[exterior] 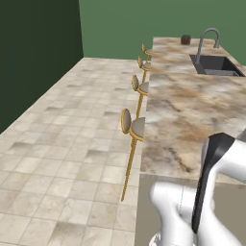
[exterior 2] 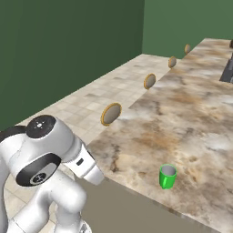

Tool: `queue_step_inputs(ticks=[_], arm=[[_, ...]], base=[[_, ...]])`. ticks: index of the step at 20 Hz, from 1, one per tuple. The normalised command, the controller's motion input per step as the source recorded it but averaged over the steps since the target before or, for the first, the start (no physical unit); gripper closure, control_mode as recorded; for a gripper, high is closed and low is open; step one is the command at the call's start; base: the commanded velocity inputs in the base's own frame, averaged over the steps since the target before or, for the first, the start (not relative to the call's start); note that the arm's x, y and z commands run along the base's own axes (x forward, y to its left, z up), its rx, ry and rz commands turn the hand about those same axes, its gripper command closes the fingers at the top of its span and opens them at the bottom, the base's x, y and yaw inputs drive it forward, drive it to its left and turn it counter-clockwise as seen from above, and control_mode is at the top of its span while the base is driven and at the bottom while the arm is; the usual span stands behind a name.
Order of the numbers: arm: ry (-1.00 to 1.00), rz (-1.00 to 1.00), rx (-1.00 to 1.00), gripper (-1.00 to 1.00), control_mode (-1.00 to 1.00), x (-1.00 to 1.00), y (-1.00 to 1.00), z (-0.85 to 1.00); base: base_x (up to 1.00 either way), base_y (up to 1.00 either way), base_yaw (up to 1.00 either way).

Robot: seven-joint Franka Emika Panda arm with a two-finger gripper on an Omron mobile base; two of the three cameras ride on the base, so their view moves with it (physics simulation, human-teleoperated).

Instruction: Open the cabinet directly in front. Then move the beer and the mug to the dining counter with the jar on it.

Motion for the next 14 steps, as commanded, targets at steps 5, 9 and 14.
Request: queue_step_inputs(ticks=[5,9,14], arm=[[0.0,0.0,0.0,-1.0,-1.0,-0.01,0.37,0.0],[0.0,0.0,-0.04,-1.0,-1.0,0.0,0.58,-0.02],[0.0,0.0,-0.05,-1.0,-1.0,0.0,0.5,-0.04]], base=[[0.0,0.0,0.0],[0.0,0.0,0.0],[0.0,0.0,0.0]])
